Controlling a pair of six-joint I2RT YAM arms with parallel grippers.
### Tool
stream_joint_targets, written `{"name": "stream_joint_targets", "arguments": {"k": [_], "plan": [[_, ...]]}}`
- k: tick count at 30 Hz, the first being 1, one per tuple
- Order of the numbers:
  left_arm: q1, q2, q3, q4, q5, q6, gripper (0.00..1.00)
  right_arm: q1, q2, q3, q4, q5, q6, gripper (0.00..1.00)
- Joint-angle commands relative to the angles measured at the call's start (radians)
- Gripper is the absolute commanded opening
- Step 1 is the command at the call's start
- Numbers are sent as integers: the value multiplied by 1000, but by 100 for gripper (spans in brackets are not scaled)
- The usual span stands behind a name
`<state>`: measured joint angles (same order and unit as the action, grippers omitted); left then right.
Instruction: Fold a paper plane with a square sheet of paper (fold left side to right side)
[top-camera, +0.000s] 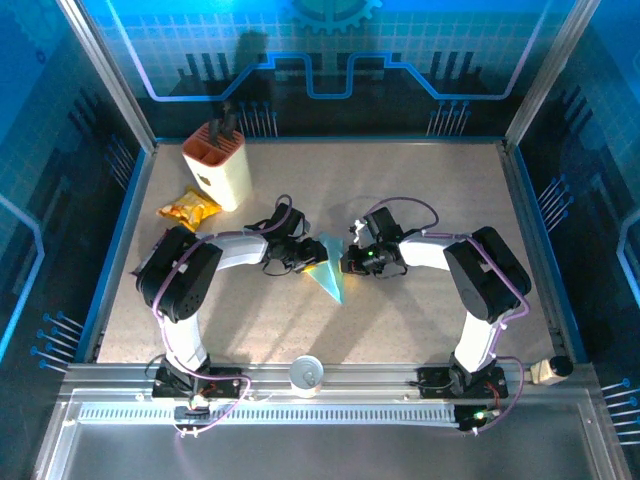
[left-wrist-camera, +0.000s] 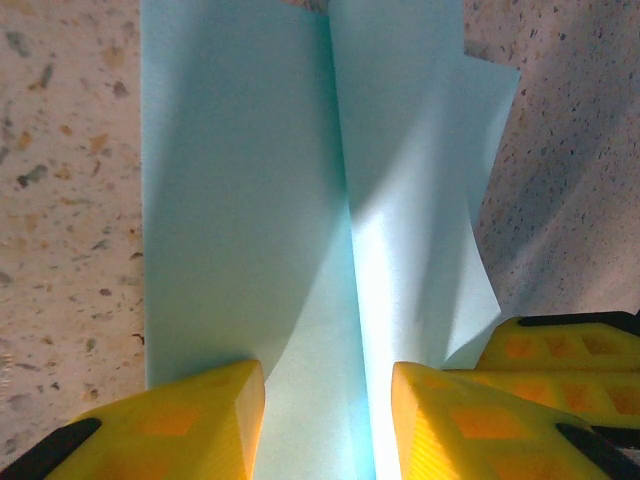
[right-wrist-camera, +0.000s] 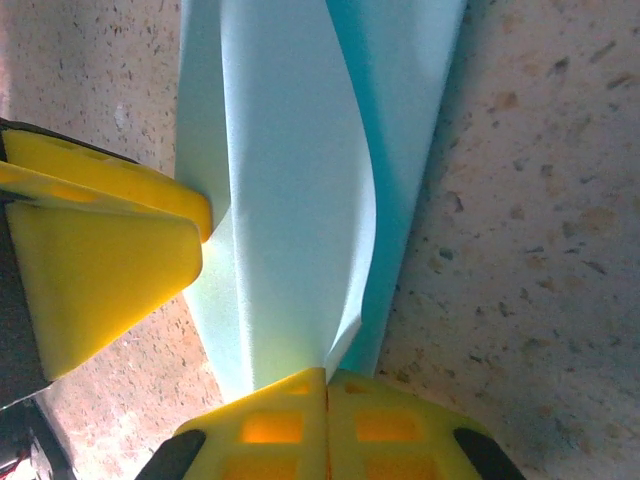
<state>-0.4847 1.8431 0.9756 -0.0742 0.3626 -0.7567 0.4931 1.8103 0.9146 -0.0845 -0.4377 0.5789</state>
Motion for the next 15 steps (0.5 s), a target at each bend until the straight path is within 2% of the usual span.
{"name": "stream_joint_targets", "arguments": {"k": [1,15], "plan": [[-8,24,14,-42,-17,22,41,-14,-2,32,-40,22,-22,8],[-9,27,13,-42,-18,23,41,-13,26,49,-47,32,-31,8]]}}
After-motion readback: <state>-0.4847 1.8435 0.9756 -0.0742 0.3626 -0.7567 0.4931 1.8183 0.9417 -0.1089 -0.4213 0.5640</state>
